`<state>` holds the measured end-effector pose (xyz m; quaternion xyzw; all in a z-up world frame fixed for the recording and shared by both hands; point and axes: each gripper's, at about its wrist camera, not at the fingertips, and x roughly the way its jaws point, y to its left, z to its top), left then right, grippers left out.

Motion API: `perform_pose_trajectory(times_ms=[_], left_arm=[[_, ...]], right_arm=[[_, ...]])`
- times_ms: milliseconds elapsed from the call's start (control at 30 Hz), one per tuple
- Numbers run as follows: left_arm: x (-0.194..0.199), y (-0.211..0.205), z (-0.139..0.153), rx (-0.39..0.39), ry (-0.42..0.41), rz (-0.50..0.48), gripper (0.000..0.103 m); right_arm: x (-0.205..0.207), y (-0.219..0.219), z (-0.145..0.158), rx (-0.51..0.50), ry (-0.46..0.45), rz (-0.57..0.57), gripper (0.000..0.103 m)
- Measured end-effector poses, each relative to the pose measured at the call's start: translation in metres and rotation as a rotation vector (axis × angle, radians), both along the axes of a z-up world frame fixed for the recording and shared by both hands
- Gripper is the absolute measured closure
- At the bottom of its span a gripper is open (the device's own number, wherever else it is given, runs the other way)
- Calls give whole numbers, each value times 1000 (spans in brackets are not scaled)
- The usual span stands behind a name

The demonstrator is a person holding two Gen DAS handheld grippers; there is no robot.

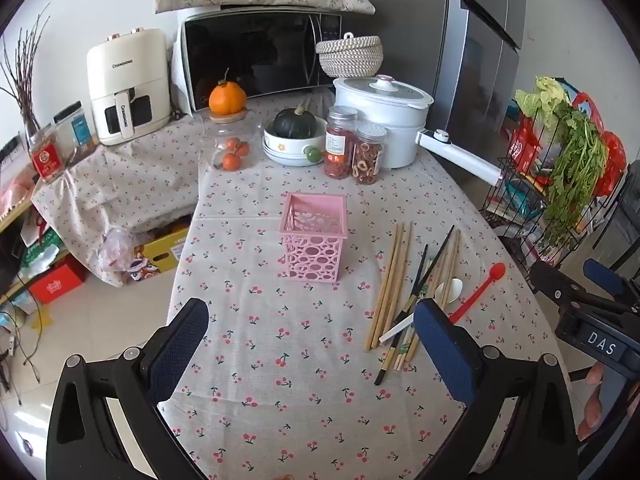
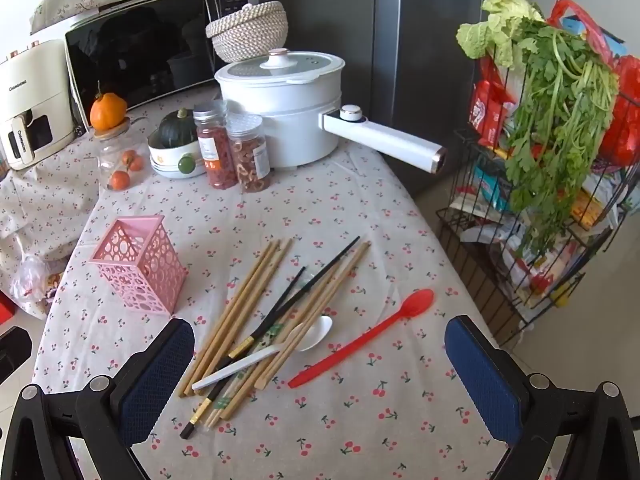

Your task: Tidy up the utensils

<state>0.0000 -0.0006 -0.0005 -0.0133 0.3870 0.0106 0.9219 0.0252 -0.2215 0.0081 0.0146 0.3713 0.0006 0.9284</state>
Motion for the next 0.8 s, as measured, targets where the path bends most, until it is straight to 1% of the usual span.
perform_pose_trajectory(times_ms=[133, 167, 600, 800], left_arm=[[0, -4, -1, 17, 1, -5, 0], [-3, 0, 1, -21, -9, -3, 0], [-6, -3, 6, -9, -11, -10, 0], [-5, 4, 3, -22, -6, 1, 0]], right_arm=[[-2, 4, -1, -2, 4, 7, 0], [-2, 1, -1, 12, 3, -4, 0], [0, 4, -3, -26, 7, 11, 0], [0, 5, -3, -29, 8, 12, 0]])
